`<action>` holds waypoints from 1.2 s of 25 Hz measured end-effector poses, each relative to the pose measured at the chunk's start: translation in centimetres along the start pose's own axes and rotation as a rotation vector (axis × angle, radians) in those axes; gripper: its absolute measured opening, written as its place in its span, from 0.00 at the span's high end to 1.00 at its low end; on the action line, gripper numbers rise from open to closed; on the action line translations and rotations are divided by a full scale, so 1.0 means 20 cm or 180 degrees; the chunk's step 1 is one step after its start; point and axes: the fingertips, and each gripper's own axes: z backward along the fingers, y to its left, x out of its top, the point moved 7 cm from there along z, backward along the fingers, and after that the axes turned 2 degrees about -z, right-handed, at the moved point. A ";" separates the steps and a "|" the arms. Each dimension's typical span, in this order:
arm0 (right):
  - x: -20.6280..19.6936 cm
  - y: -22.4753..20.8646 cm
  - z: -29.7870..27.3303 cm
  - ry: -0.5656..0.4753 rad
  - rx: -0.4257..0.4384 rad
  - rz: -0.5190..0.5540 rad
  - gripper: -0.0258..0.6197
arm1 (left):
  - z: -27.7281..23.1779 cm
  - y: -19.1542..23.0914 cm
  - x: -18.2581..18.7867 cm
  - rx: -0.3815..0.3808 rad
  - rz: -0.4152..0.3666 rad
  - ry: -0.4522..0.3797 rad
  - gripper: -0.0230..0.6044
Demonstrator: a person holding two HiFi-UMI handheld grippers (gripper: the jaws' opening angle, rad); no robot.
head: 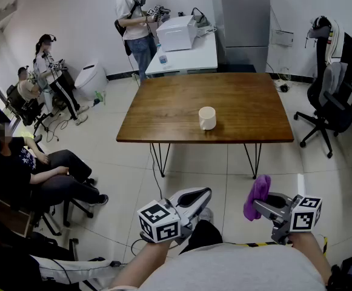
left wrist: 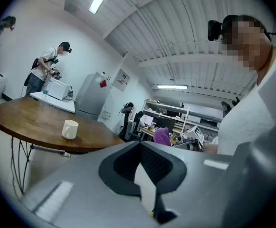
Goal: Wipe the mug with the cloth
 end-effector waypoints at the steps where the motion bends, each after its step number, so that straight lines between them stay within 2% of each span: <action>1: 0.04 -0.06 -0.05 -0.0020 -0.0023 -0.0027 0.79 | -0.03 0.09 0.02 -0.0018 0.0015 0.0018 0.96; 7: 0.33 -0.40 -0.42 -0.0079 -0.0169 -0.0201 0.79 | -0.23 0.65 0.13 -0.0101 0.0112 0.0167 0.96; 13: 0.64 -0.67 -0.79 -0.0085 -0.0321 -0.0365 0.79 | -0.36 1.22 0.28 -0.0238 0.0248 0.0342 0.96; 16: 0.78 -0.78 -0.93 -0.0118 -0.0387 -0.0416 0.79 | -0.43 1.44 0.32 -0.0273 0.0238 0.0439 0.96; 22: 0.92 -0.94 -1.11 -0.0103 -0.0455 -0.0491 0.79 | -0.57 1.70 0.32 -0.0321 0.0156 0.0665 0.96; 27: 0.90 -1.08 -1.13 -0.0112 -0.0418 -0.0727 0.79 | -0.69 1.81 0.25 -0.0242 -0.0007 0.0865 0.84; 30: 0.89 -1.13 -1.13 -0.0091 -0.0393 -0.0842 0.79 | -0.76 1.85 0.15 -0.0146 0.0003 0.1007 0.75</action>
